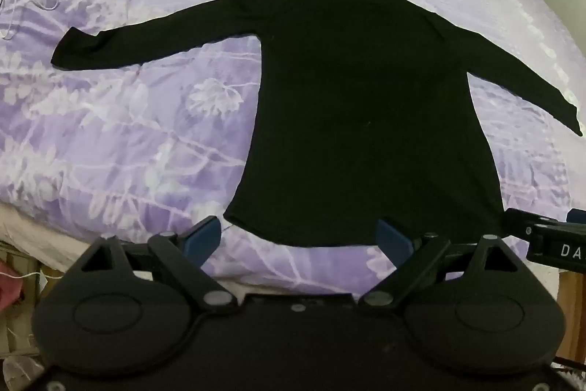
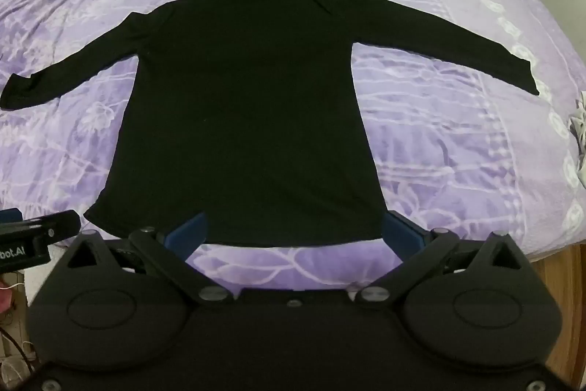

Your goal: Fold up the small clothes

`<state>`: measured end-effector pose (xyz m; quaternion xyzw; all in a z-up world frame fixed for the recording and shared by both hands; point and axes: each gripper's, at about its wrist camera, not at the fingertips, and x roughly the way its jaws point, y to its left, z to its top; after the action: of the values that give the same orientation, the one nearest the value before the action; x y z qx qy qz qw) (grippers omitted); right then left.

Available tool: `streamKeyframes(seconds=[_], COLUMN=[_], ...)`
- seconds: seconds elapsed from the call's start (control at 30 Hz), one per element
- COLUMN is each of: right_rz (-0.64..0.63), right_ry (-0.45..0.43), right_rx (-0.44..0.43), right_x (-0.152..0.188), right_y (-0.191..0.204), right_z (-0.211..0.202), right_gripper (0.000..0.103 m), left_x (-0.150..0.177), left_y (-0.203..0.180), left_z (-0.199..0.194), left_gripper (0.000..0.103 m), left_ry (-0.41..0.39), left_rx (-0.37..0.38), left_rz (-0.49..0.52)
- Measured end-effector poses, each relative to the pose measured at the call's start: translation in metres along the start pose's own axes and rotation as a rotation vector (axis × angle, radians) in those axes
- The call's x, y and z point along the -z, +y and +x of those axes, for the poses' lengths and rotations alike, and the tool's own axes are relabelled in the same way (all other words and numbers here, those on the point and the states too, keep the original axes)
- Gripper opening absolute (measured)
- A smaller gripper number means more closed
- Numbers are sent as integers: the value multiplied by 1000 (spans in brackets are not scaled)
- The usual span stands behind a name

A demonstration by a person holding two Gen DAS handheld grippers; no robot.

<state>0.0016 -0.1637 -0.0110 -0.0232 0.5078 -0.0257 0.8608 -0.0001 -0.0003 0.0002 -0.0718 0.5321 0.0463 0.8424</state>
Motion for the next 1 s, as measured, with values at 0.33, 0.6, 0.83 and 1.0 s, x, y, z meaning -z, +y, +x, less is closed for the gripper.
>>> streamKeyframes(seconds=[0.33, 0.6, 0.83, 1.0], right_rz=[-2, -3, -2, -1], right_ry=[3, 7, 8, 8], right_rx=[3, 2, 4, 4], right_x=[0, -1, 0, 0], right_y=[0, 1, 2, 1], right_z=[0, 0, 1, 1], right_gripper=[98, 98, 98, 98], left_x=[0, 1, 1, 1], left_y=[3, 9, 7, 7], left_z=[0, -2, -1, 0], left_gripper=[94, 94, 94, 94], left_ry=[4, 6, 7, 9], left_rx=[3, 1, -5, -8], left_rz=[2, -2, -2, -3])
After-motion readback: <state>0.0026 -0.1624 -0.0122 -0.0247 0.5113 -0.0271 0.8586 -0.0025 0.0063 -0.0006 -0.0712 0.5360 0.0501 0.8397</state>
